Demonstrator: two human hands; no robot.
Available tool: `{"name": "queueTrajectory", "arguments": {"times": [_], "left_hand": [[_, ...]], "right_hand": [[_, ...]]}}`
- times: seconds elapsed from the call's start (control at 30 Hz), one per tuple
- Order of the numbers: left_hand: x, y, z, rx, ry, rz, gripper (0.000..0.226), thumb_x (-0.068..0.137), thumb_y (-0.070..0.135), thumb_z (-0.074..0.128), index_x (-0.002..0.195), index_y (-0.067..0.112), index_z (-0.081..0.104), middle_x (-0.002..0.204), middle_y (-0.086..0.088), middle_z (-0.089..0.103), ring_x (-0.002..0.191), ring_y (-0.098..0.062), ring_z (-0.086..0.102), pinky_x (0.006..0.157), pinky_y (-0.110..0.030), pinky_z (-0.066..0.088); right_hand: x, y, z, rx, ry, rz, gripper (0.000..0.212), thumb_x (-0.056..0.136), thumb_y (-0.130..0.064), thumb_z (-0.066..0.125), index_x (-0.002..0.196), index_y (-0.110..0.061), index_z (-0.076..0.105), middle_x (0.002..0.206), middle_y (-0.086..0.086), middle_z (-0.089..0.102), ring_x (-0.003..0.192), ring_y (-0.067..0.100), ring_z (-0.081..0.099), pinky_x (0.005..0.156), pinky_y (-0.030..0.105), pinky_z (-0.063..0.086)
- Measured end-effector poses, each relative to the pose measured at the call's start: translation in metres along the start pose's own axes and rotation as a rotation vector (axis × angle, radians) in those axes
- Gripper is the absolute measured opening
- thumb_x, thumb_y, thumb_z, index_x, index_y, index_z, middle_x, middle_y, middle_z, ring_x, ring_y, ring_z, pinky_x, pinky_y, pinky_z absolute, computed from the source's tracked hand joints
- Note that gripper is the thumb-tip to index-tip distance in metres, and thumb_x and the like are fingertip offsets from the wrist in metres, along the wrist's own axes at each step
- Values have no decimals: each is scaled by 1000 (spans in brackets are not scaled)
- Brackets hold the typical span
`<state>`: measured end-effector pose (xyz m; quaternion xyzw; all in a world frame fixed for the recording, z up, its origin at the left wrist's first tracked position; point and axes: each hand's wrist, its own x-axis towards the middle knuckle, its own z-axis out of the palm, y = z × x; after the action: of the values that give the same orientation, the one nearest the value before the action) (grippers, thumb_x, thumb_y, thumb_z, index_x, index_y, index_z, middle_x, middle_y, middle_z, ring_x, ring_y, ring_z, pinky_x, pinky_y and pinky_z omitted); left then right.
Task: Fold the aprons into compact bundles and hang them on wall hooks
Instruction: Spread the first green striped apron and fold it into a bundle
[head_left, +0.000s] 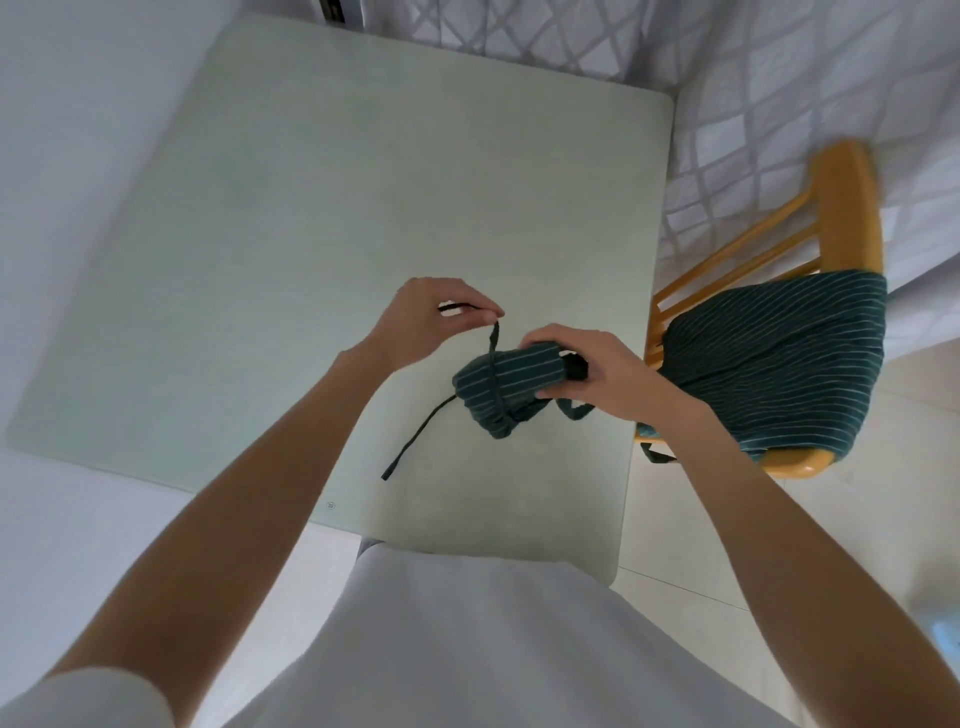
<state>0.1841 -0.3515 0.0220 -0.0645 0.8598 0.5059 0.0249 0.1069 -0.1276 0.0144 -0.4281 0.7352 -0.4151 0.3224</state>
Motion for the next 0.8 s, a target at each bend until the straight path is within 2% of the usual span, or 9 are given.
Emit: {"name": "queueTrajectory", "arguments": {"times": [0.1, 0.17, 0.23, 0.3, 0.37, 0.47, 0.53, 0.67, 0.8], "left_hand": [[0, 4, 11, -221, 6, -39, 12, 86, 12, 65, 92, 19, 72, 84, 14, 71, 83, -3, 65, 79, -15, 46], [-2, 0, 18, -330, 57, -113, 26, 87, -1, 58, 88, 21, 71, 72, 15, 69, 69, -5, 63, 71, -25, 48], [-6, -9, 26, -364, 54, -223, 25, 89, -1, 55, 95, 19, 69, 76, 11, 69, 65, 4, 62, 70, -19, 46], [-11, -19, 35, -370, -15, -253, 25, 89, 4, 58, 99, 24, 69, 92, 5, 68, 78, 4, 63, 80, -18, 46], [-13, -28, 45, -239, -2, -203, 28, 88, 8, 60, 94, 34, 69, 103, 8, 63, 97, -8, 60, 92, -28, 44], [-17, -28, 52, -62, 239, -81, 27, 89, 12, 61, 105, 35, 61, 111, 15, 55, 110, -12, 53, 95, -20, 39], [-21, -19, 53, -226, 318, -80, 27, 92, 11, 56, 110, 31, 59, 117, 8, 59, 113, -9, 54, 99, -27, 41], [-28, 1, 61, -624, -8, -200, 30, 99, 12, 44, 128, 15, 48, 115, 1, 65, 114, -13, 58, 101, -25, 42], [-29, 5, 66, -589, -65, -189, 25, 99, 17, 42, 114, 16, 62, 84, 1, 66, 93, -12, 64, 97, -23, 42]], "right_hand": [[-2, -13, -3, 222, 46, 77, 43, 80, -5, 70, 113, -28, 54, 99, -15, 64, 93, 13, 62, 78, 26, 53], [-1, -15, -5, 346, 176, 58, 49, 81, -4, 68, 119, -30, 51, 107, -15, 63, 105, 11, 59, 88, 27, 51], [0, -16, -8, 480, 272, 70, 46, 83, -6, 65, 120, -27, 49, 110, -15, 62, 110, 5, 56, 92, 26, 48], [2, -16, -9, 575, 270, 118, 36, 83, -14, 62, 115, -23, 49, 109, -9, 60, 107, 5, 57, 89, 26, 47], [4, -11, -5, 613, 252, 137, 38, 81, -26, 67, 115, -22, 49, 111, -5, 60, 110, 10, 56, 93, 30, 46], [6, -8, -3, 720, 316, 168, 60, 68, -46, 78, 118, -26, 51, 113, -7, 63, 114, 15, 56, 94, 32, 48], [8, -10, -5, 856, 367, 168, 66, 63, -42, 81, 118, -21, 51, 108, -7, 67, 108, 14, 60, 87, 28, 50], [10, -19, -10, 975, 456, 154, 66, 65, -33, 78, 121, -15, 49, 105, -4, 69, 102, 15, 64, 81, 26, 52], [7, -20, -13, 920, 565, 190, 68, 62, -40, 80, 120, -21, 49, 113, 0, 64, 108, 17, 61, 88, 31, 50]]}}
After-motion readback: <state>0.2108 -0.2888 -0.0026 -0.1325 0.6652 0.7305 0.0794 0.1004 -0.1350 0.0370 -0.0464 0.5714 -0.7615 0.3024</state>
